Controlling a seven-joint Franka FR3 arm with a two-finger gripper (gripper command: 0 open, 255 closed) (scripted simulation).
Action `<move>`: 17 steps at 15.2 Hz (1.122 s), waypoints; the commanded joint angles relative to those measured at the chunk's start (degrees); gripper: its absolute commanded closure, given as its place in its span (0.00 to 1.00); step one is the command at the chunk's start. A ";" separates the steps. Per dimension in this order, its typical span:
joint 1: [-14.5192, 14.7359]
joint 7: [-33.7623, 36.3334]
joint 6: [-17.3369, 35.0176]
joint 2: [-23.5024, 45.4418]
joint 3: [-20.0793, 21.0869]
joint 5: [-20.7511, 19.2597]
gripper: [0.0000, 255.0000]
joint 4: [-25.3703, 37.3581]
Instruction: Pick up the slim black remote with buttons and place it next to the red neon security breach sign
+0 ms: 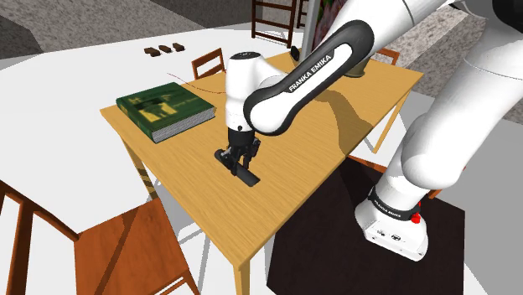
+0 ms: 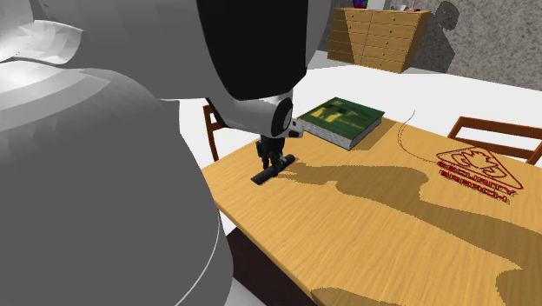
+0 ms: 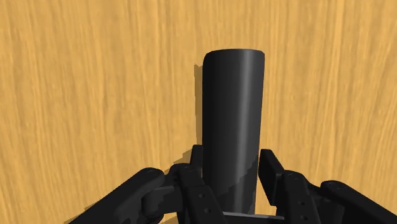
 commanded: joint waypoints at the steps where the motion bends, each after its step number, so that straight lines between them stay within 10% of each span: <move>1: 0.16 -0.21 -0.76 -0.51 0.08 0.41 1.00 0.15; 17: 0.36 -1.59 -14.08 -8.86 -1.21 2.81 1.00 5.47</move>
